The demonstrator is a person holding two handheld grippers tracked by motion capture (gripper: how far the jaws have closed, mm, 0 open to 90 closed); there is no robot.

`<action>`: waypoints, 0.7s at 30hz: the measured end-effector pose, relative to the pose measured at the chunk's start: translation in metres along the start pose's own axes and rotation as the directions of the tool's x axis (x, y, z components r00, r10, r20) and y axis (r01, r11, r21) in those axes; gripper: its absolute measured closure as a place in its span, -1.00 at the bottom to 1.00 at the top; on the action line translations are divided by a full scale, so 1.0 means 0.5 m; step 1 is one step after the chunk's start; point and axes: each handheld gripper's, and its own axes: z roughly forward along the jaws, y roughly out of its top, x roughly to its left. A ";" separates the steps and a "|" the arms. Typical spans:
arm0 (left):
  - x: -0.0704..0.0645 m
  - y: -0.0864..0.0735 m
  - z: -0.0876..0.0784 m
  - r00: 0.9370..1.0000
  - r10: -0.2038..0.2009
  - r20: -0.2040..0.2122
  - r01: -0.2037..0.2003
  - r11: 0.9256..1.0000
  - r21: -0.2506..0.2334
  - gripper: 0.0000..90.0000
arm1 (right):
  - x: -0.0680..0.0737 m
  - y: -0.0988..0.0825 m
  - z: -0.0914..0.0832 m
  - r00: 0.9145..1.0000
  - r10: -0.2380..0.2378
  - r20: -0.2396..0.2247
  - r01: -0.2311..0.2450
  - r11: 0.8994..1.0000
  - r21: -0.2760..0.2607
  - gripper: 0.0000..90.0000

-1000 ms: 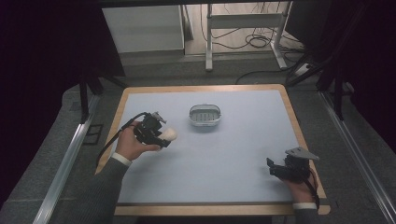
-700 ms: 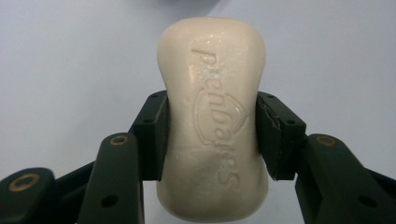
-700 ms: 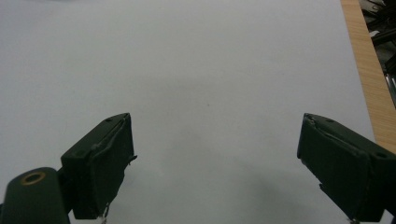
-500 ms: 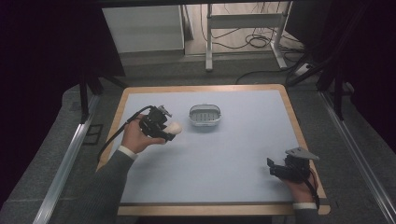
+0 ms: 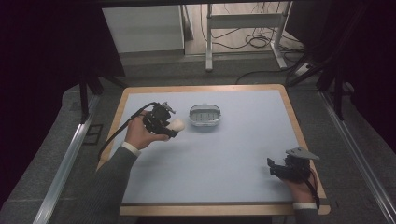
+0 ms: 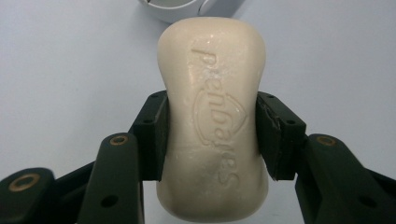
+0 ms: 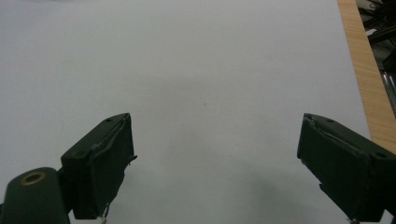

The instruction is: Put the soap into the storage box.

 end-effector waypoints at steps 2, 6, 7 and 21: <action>0.003 0.002 0.001 1.000 0.003 -0.004 -0.003 1.000 0.003 0.10 | 0.000 0.000 0.000 1.000 0.002 -0.001 -0.002 1.000 0.000 -0.77; 0.014 0.007 0.000 1.000 -0.008 0.002 0.008 1.000 -0.008 0.10 | 0.000 0.000 0.000 1.000 -0.001 0.000 0.001 1.000 0.000 -0.77; 0.016 0.010 0.001 1.000 -0.020 0.009 0.020 1.000 -0.013 0.10 | 0.000 0.000 0.000 1.000 0.000 0.001 0.000 1.000 0.000 -0.77; 0.027 0.043 0.007 1.000 0.012 -0.017 -0.012 1.000 -0.021 0.10 | -0.003 -0.002 0.001 1.000 0.003 0.011 -0.003 1.000 -0.002 -0.77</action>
